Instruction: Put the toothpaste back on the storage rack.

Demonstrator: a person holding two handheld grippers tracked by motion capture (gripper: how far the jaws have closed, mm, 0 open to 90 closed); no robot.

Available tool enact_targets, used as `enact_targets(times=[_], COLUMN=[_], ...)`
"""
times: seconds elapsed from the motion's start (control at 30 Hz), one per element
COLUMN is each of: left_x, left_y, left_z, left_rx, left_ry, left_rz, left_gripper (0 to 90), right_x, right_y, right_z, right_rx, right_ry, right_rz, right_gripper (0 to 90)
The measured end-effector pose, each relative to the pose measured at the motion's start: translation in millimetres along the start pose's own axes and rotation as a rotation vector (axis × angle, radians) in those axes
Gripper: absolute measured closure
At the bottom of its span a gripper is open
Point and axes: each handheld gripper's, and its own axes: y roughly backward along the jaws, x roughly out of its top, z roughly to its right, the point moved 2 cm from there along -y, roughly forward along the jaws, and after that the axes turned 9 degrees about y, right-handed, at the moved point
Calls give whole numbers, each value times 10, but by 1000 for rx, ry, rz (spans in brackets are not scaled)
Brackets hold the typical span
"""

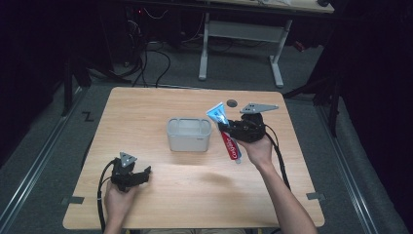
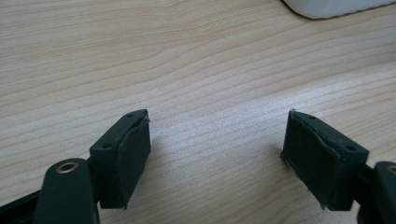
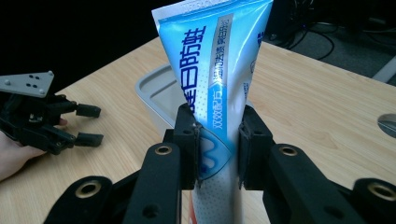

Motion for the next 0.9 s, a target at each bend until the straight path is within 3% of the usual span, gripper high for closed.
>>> enact_targets(times=[0.23,0.47,0.9], left_x=[0,1,1], left_y=[1,0,0], left_z=[0,0,-1], left_rx=[-1,-2,-3], left_ry=[-1,0,-1], left_rz=[-2,-2,-2], left_gripper=[234,234,234], right_x=[144,217,393], right_y=[-117,-205,-319], right_z=[-64,-125,-130], right_rx=[13,17,10], right_ry=[20,45,44], right_rz=[33,23,44], right_gripper=[732,732,733])
